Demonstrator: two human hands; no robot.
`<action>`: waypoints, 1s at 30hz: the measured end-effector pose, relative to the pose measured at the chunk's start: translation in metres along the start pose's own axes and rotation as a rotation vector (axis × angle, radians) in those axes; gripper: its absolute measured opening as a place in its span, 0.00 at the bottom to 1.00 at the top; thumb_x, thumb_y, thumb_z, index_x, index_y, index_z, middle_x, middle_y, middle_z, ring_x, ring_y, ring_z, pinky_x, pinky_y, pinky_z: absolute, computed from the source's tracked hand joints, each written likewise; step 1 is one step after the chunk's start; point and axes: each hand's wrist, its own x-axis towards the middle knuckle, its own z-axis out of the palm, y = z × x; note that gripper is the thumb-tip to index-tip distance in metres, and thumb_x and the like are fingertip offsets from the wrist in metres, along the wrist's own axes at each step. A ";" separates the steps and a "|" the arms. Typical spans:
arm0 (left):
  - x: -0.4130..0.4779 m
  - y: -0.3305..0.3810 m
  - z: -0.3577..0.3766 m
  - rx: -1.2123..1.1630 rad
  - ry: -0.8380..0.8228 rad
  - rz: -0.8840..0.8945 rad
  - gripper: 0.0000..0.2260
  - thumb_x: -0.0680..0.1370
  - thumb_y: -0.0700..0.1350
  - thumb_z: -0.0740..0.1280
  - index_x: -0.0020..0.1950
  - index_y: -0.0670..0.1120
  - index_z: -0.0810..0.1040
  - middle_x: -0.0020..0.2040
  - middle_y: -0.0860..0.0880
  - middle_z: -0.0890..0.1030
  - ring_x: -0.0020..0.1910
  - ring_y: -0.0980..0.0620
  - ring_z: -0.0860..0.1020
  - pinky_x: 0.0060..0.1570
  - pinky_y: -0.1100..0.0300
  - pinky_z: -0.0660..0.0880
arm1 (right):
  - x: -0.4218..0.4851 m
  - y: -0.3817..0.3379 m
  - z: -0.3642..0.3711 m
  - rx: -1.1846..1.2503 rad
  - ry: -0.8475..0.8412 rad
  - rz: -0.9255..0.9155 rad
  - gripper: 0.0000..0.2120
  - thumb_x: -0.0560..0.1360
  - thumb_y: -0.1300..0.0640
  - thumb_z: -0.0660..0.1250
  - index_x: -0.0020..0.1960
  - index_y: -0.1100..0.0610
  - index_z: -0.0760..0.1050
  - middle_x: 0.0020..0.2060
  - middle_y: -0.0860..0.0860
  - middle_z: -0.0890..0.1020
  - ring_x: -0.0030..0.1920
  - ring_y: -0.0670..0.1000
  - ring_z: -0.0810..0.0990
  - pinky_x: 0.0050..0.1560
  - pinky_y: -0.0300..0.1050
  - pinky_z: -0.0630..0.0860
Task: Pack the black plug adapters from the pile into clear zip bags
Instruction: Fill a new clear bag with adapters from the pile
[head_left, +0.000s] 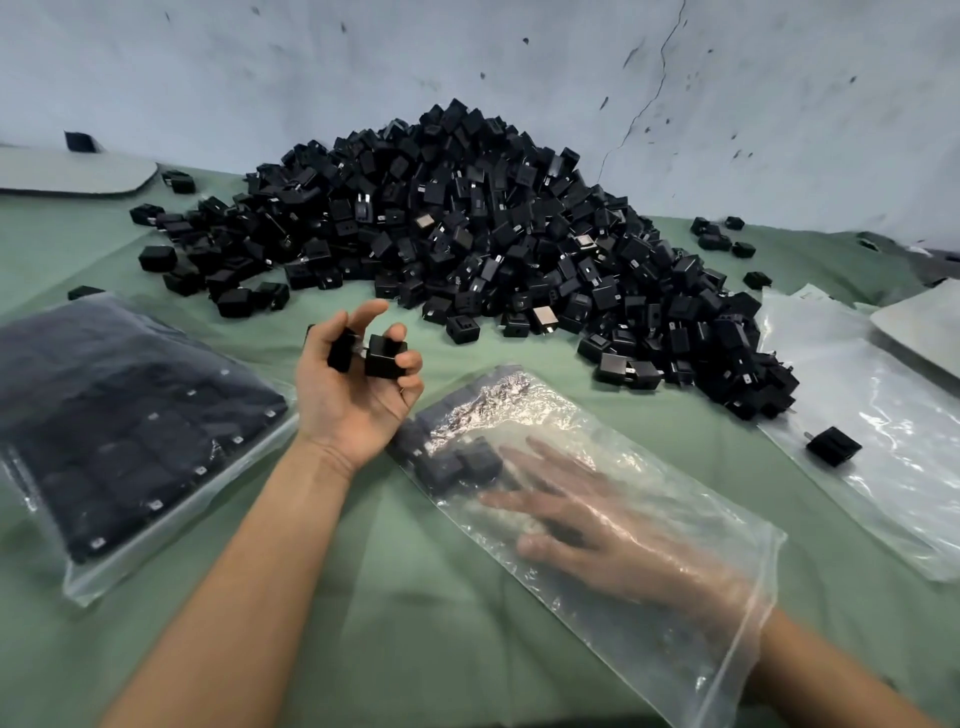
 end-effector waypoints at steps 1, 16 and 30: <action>0.000 0.000 0.000 0.001 -0.003 0.000 0.10 0.70 0.54 0.64 0.43 0.51 0.82 0.39 0.50 0.75 0.32 0.53 0.71 0.29 0.65 0.68 | -0.001 0.001 -0.001 0.015 0.017 0.007 0.22 0.76 0.31 0.47 0.70 0.28 0.53 0.74 0.31 0.43 0.74 0.37 0.37 0.73 0.55 0.37; 0.004 -0.007 -0.009 0.053 -0.045 -0.036 0.10 0.74 0.52 0.65 0.36 0.48 0.76 0.40 0.51 0.74 0.34 0.54 0.73 0.32 0.63 0.73 | 0.025 -0.003 -0.004 -0.088 -0.055 0.107 0.26 0.80 0.38 0.50 0.75 0.39 0.49 0.73 0.33 0.42 0.69 0.32 0.30 0.71 0.46 0.26; 0.005 -0.007 -0.012 0.010 -0.040 -0.036 0.10 0.72 0.52 0.67 0.36 0.48 0.76 0.40 0.51 0.75 0.34 0.54 0.73 0.37 0.62 0.74 | 0.039 0.010 0.015 0.026 0.100 0.069 0.25 0.75 0.31 0.47 0.71 0.35 0.58 0.74 0.33 0.40 0.74 0.38 0.37 0.71 0.64 0.38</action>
